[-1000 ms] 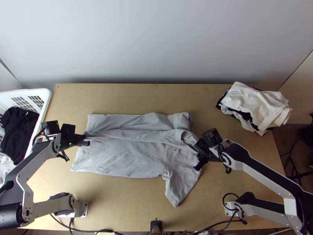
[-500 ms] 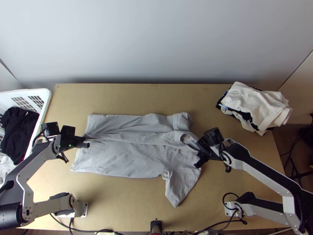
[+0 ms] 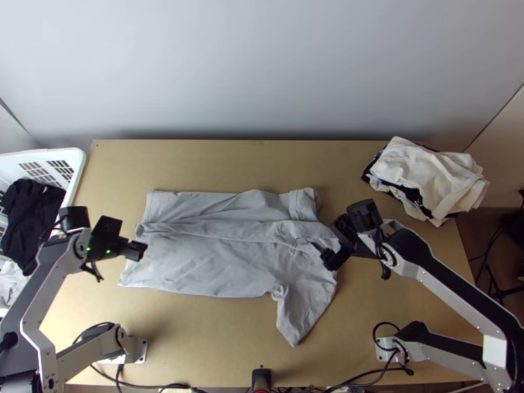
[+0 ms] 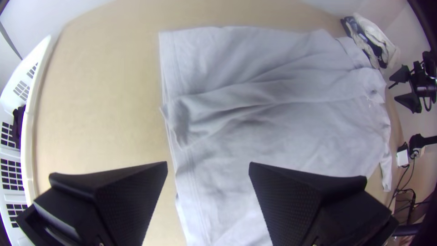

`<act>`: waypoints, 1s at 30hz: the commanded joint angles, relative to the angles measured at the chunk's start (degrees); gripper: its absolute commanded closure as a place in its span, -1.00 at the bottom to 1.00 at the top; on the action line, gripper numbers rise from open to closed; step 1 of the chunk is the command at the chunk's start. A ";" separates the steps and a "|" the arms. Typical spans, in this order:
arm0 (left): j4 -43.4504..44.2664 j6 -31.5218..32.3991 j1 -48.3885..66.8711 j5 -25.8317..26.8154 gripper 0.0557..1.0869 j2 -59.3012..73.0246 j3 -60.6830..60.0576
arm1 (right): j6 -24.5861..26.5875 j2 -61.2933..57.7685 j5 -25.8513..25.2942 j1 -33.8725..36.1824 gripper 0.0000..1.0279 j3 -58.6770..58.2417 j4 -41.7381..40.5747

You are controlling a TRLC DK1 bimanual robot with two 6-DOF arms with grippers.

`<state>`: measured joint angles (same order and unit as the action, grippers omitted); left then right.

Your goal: Fold the t-shirt

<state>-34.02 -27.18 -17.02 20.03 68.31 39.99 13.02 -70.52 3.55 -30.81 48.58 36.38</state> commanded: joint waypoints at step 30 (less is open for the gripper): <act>-21.00 -19.05 -8.12 -6.15 0.35 5.60 -2.37 | 0.78 1.97 6.64 -18.32 -0.91 5.56 15.74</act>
<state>-55.24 -45.08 -24.88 13.89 71.50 38.89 12.88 -67.07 8.58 -43.35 53.67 48.23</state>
